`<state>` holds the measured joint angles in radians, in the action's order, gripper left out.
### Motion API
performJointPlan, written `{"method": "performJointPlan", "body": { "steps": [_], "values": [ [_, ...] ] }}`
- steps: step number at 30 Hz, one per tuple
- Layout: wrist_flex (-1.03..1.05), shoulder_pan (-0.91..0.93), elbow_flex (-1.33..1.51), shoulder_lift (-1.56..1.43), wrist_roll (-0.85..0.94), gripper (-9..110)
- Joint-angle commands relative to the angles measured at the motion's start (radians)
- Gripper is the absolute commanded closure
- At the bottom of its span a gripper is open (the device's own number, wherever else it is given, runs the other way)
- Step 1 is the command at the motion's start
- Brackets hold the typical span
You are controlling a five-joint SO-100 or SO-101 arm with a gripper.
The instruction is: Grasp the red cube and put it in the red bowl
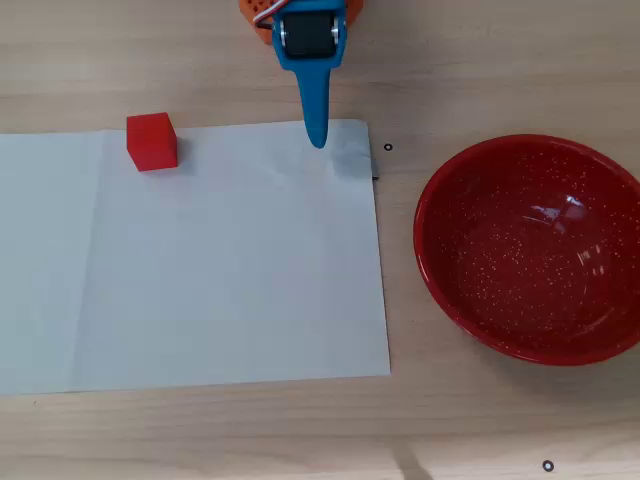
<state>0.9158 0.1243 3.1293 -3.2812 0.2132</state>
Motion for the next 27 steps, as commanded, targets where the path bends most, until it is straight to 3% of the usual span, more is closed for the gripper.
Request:
{"method": "performJointPlan", "body": {
  "steps": [1, 21, 27],
  "values": [
    [0.005, -0.021, 0.011, -0.011, -0.021, 101],
    [0.008, -0.023, 0.008, -0.003, -0.038, 101],
    [0.054, -0.046, -0.107, 0.098, -0.091, 101]
  ]
}}
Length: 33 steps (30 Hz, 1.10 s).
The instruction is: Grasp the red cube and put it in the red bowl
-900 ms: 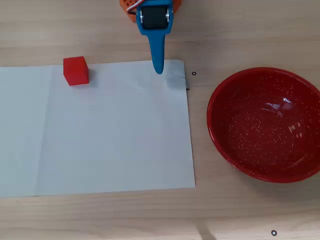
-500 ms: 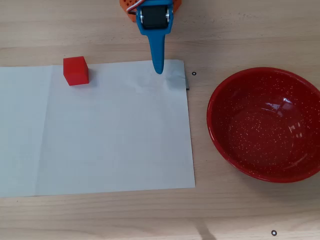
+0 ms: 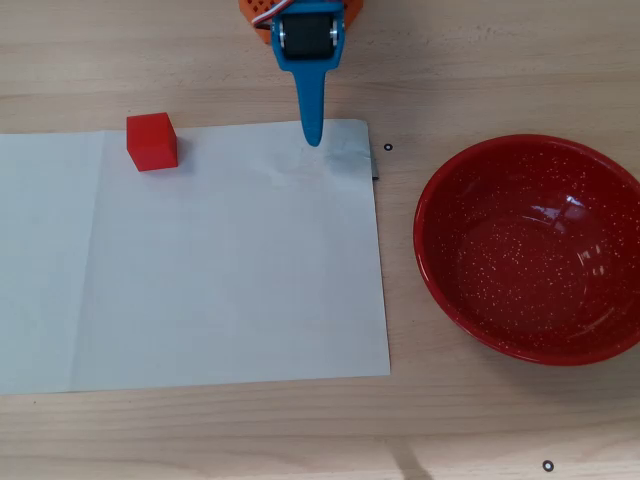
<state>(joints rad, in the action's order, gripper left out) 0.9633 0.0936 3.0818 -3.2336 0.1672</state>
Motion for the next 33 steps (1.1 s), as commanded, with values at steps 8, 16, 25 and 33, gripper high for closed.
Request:
{"method": "performJointPlan", "body": {
  "steps": [8, 16, 25, 33],
  "values": [
    [0.163, -0.032, -0.357, 0.238, -0.110, 101],
    [0.357, -0.098, -0.689, 0.466, -0.152, 101],
    [0.592, -0.270, -1.086, 0.778, -0.258, 101],
    [0.752, -0.426, -1.401, 1.063, -0.374, 101]
  ]
}}
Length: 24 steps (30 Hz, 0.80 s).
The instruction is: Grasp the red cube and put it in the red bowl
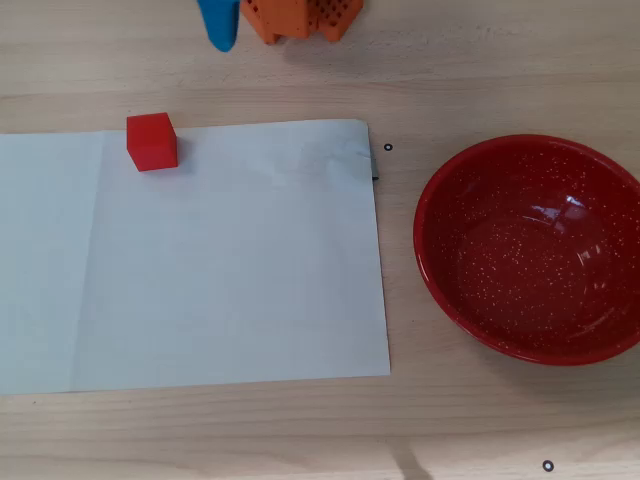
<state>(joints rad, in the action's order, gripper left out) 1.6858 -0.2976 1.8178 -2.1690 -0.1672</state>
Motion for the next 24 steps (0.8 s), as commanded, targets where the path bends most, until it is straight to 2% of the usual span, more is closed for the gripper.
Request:
{"method": "performJointPlan", "body": {
  "steps": [1, 7, 17, 24],
  "values": [
    [0.044, -0.051, -0.169, 0.028, -0.054, 101],
    [0.124, -0.133, -0.333, 0.183, -0.166, 101],
    [0.124, -0.290, -0.465, 0.399, -0.367, 94],
    [0.114, -0.362, -0.466, 0.465, -0.511, 81]
  ]
}}
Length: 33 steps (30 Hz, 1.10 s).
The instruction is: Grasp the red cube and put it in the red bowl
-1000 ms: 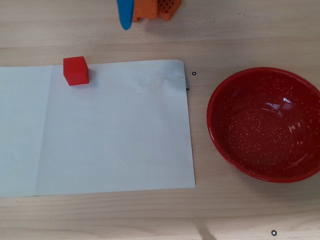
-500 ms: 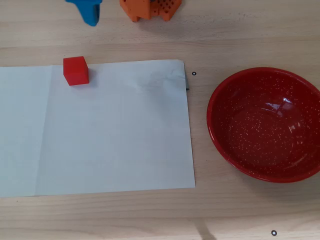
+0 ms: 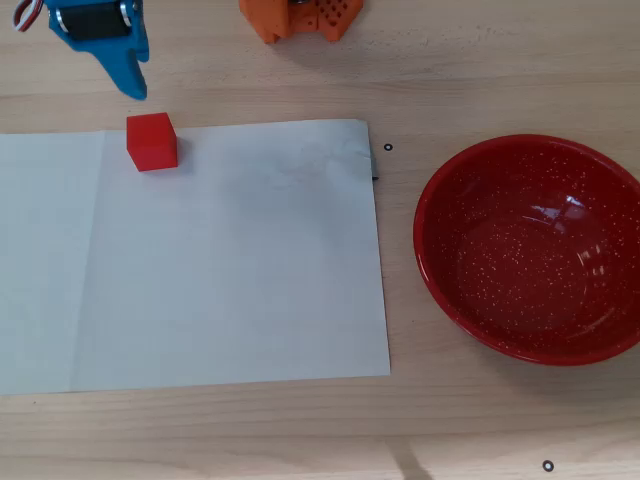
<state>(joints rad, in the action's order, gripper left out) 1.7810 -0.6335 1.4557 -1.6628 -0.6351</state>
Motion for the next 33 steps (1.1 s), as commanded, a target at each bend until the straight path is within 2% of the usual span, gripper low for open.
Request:
{"method": "performJointPlan", "body": {
  "steps": [1, 8, 13, 33],
  "values": [
    [0.015, -0.034, -0.100, -0.035, -0.058, 77],
    [-0.081, -0.081, -0.040, 0.008, -0.170, 55],
    [-0.166, -0.101, 0.044, 0.014, -0.218, 45],
    [-0.371, -0.115, 0.295, 0.005, -0.233, 41]
  ]
}}
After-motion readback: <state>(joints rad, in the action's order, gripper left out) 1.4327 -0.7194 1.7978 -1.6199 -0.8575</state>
